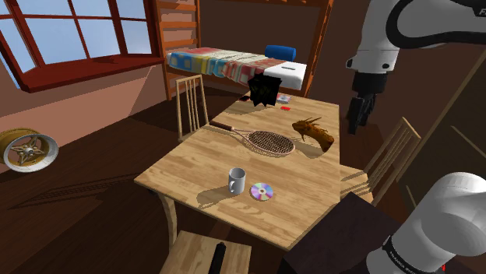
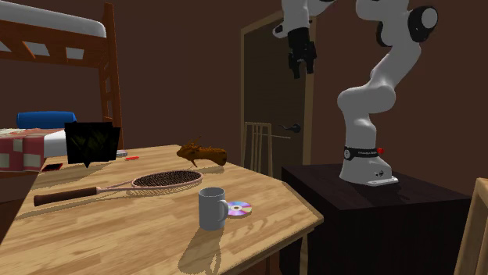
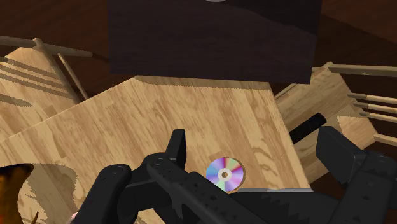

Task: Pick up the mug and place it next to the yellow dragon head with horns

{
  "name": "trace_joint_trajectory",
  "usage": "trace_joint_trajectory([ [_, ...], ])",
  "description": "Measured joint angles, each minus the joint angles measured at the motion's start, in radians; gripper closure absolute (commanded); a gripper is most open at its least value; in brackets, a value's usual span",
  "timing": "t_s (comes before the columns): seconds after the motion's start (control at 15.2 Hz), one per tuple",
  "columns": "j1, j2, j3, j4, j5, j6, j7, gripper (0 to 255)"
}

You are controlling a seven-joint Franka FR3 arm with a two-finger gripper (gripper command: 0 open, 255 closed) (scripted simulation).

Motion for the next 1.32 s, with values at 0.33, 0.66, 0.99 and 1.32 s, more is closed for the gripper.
trace_joint_trajectory([
  [0.33, 0.003, 0.073, 0.011, -0.025, 0.006, 0.094, 0.008, 0],
  [0.66, 0.013, 0.227, 0.043, -0.027, 0.024, 0.247, 0.035, 0],
  [0.99, 0.020, 0.404, 0.069, 0.010, 0.031, 0.384, 0.060, 0],
  [1.32, 0.026, 0.596, 0.089, 0.082, 0.025, 0.500, 0.085, 0],
])
